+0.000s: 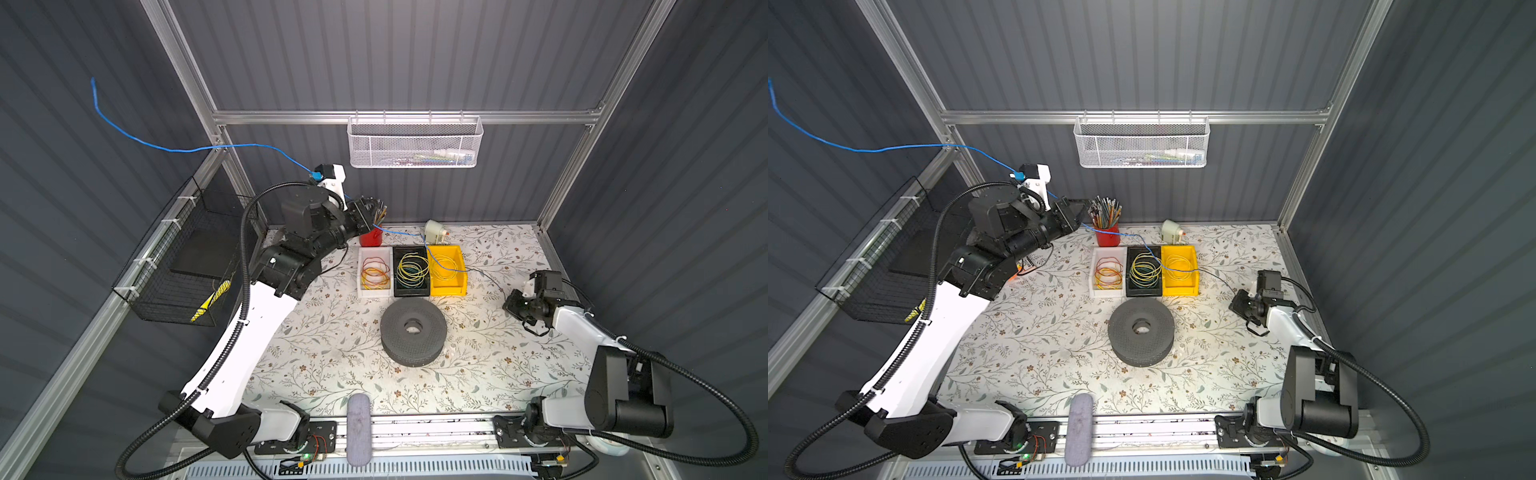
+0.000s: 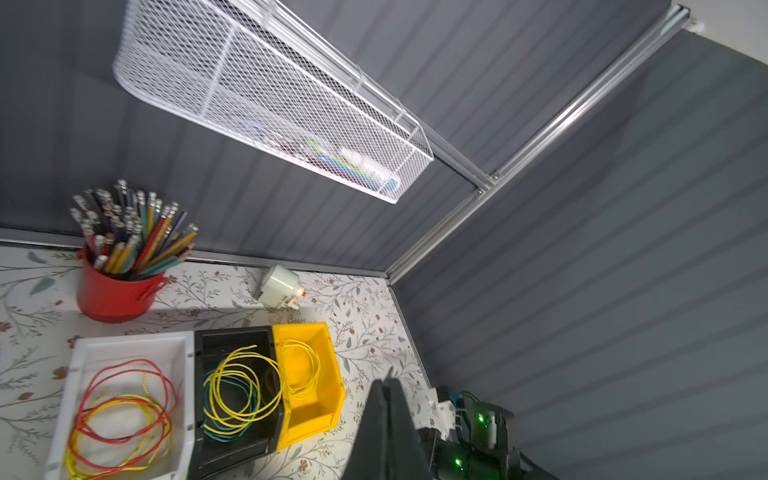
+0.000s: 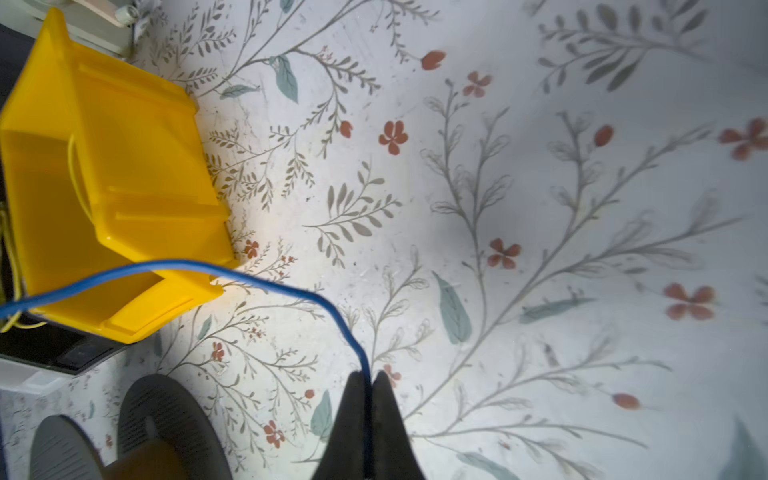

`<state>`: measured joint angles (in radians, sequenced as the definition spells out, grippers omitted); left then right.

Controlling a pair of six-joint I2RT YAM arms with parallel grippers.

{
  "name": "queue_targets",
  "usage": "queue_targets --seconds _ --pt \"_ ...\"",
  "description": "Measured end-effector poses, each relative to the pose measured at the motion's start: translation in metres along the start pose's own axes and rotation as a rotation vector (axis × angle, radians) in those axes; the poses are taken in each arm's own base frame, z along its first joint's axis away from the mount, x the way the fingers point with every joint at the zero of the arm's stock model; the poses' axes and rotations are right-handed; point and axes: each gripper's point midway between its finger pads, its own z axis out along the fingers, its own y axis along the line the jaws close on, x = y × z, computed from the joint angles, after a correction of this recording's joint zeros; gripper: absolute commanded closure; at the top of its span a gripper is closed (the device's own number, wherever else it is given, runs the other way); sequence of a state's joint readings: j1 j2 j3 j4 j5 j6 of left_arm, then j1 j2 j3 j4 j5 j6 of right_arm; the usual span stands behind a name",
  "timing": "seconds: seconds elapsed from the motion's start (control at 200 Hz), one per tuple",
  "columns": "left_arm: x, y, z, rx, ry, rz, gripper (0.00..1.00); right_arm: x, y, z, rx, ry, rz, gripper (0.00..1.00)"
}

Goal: Wrap the cables

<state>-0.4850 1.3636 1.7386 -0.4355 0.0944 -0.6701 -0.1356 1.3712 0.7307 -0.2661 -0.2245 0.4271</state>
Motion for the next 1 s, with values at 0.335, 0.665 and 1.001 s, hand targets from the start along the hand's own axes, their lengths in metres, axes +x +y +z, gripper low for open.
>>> queue_targets --seconds 0.335,0.665,1.001 --pt "-0.038 0.044 0.023 -0.147 0.032 -0.066 1.0 -0.018 -0.04 -0.02 0.061 -0.104 0.044 1.0" --pt "-0.028 0.044 0.027 -0.134 0.122 -0.052 1.0 -0.019 -0.04 -0.021 0.014 -0.116 0.046 1.0" --pt "0.094 0.056 0.046 -0.094 0.299 -0.048 1.0 -0.01 -0.038 -0.024 -0.021 -0.069 0.074 0.52"
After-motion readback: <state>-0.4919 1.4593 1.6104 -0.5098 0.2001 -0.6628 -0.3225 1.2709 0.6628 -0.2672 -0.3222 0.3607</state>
